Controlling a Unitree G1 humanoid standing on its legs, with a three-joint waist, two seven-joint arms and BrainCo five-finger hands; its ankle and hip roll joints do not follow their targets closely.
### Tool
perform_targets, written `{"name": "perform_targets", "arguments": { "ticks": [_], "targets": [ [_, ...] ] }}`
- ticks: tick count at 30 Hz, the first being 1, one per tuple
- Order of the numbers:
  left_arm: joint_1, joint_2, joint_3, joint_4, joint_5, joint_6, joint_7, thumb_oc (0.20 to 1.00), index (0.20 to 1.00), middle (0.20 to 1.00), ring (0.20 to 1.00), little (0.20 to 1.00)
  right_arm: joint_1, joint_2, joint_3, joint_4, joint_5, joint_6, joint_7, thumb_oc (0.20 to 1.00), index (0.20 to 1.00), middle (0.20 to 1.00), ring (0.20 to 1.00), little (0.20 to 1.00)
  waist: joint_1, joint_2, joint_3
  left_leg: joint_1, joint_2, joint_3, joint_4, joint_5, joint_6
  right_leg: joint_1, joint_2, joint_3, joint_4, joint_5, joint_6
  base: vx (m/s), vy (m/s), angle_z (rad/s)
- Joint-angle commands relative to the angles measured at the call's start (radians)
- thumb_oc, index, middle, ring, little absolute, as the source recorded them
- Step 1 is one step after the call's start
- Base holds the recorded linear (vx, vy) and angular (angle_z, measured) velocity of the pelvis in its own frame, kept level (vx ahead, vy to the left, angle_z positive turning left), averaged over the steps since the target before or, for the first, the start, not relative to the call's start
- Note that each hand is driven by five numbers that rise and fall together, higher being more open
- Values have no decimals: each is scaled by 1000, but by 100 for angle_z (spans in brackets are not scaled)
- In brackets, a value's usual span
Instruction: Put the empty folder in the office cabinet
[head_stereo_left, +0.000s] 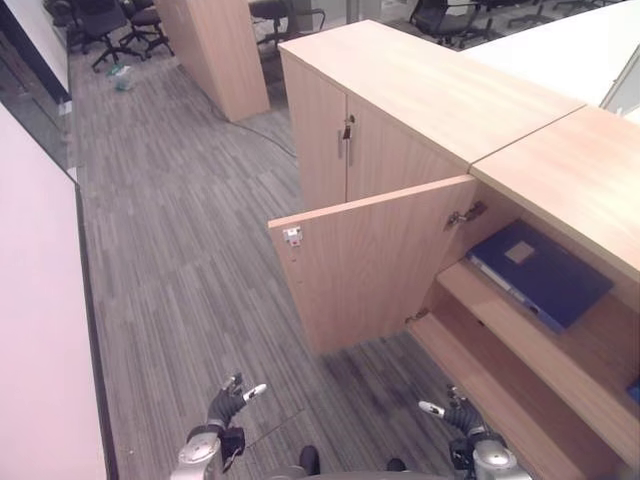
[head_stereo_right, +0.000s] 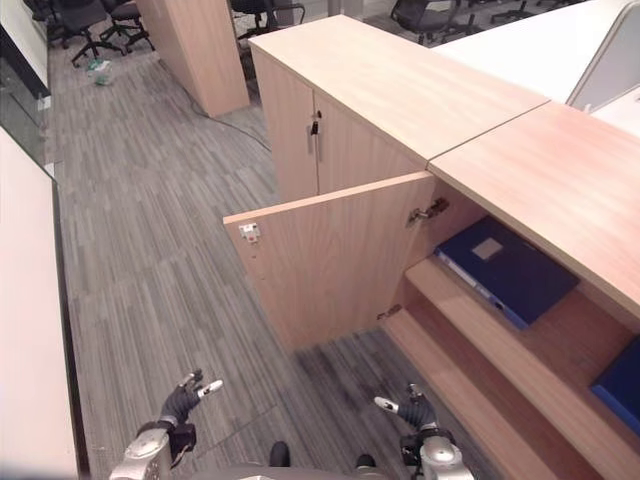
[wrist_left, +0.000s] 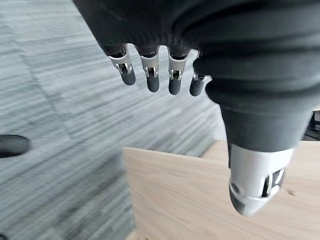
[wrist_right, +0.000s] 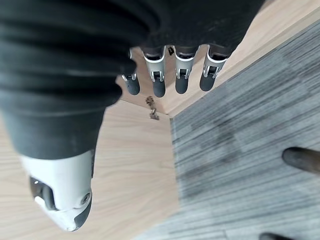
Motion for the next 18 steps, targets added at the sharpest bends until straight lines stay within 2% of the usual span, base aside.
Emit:
{"name": "perform_targets", "arguments": {
  "ticks": [1,5,7,11,12,18],
  "targets": [
    [-75,51,48,26,-50,-60,24,1000,1000,1000,1000,1000,-12,-12,13,-29,-16,-14,-2,1000,1000,1000,1000,1000,-3,-32,-31,26,32,25,13,-63,-48,4,-31,14,43,-52,76,63,40,-8],
    [-113,85,71,6,-69,-70,37,1000,1000,1000,1000,1000,-2,-10,16,-40,-25,-12,3,1000,1000,1000,1000,1000,-14,-35,-41,41,34,41,7,-72,-47,5,-34,25,42,-48,82,52,39,-22],
    [-196,158,95,22,-86,-78,50,1000,1000,1000,1000,1000,14,-15,30,-54,-34,-14,16,1000,1000,1000,1000,1000,-35,-38,-55,57,37,62,4,-82,-47,5,-35,42,40,-44,89,68,56,-16],
    [-287,241,103,57,-91,-79,55,1000,1000,1000,1000,1000,31,-23,41,-71,-33,-16,33,1000,1000,1000,1000,1000,-58,-38,-68,72,38,81,4,-92,-48,6,-36,58,39,-38,96,44,40,-25],
    [-356,302,95,62,-85,-80,56,1000,1000,1000,1000,1000,37,-27,45,-73,-28,-17,43,1000,1000,1000,1000,1000,-72,-37,-74,81,40,91,4,-96,-49,3,-38,67,38,-32,102,25,47,-29],
    [-454,352,55,90,-70,-78,45,1000,1000,1000,1000,1000,47,-26,55,-59,-25,-15,59,1000,1000,1000,1000,1000,-94,-37,-81,87,41,106,4,-101,-48,-4,-41,82,37,-24,111,3,21,-14]
  ]
}}
